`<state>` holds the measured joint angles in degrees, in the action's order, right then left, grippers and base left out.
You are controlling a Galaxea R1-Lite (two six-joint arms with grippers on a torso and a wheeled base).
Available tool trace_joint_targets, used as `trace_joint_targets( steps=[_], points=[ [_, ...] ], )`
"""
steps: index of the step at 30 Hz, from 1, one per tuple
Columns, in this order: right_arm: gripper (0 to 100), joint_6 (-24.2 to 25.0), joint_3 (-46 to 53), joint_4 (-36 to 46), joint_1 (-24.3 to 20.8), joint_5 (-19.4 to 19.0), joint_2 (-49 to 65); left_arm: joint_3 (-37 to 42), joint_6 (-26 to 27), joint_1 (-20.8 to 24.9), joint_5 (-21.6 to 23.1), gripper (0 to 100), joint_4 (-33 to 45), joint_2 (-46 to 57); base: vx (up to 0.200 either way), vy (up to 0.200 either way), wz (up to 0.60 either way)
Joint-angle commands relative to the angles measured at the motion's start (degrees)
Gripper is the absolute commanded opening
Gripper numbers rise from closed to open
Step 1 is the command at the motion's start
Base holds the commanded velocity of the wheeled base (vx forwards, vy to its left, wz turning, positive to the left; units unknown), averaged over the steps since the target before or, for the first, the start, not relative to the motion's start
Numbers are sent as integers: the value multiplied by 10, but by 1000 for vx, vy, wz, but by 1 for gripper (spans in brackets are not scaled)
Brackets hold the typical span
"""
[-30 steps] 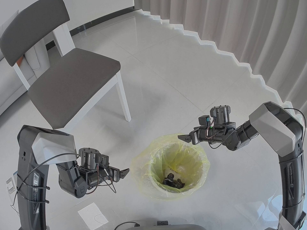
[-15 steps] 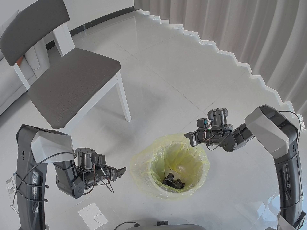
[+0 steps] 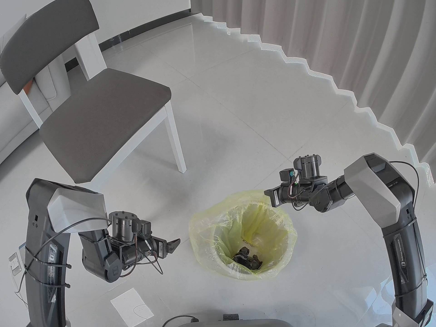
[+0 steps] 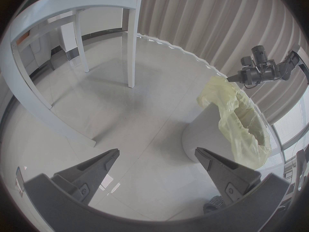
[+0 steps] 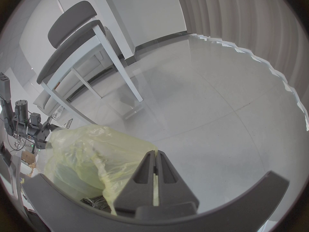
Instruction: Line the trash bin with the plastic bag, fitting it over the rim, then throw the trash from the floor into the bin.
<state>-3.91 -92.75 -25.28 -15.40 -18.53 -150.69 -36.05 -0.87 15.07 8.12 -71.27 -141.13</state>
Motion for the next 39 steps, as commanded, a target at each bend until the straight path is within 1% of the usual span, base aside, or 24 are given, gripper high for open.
trace_joint_targets(
  steps=[1,9,10,12,18,19,24,27,30,38,39],
  points=[
    [0,-7,-56,37,0,0,-55,-5,-4,8,-3,100,-1,-1,0,0,0],
    [0,-9,-69,40,-2,0,-64,-3,-16,0,4,100,-15,39,0,0,0],
    [0,-9,-70,40,-2,0,-62,1,-29,3,8,100,-16,52,0,0,0],
    [0,-9,-68,40,-1,0,-59,4,-37,7,20,100,-17,59,0,0,0],
    [0,-9,-60,40,0,0,-55,9,-41,26,27,100,-18,55,0,0,0],
    [0,-10,-56,40,0,0,-48,7,-45,43,27,100,-18,49,0,0,0],
    [0,-14,-51,39,0,0,-43,-18,-68,66,29,100,-17,29,0,0,0],
    [0,-17,-48,39,0,0,-39,-24,-82,82,44,100,-18,26,0,0,0],
    [0,-18,-47,39,1,0,-40,-35,-92,95,51,100,-17,25,0,0,0],
    [0,-22,-43,38,4,0,-38,-100,-92,95,51,100,-8,-27,0,0,0],
    [0,-24,-43,38,5,0,-37,-108,-92,95,51,0,-8,-34,0,0,0]
  ],
)
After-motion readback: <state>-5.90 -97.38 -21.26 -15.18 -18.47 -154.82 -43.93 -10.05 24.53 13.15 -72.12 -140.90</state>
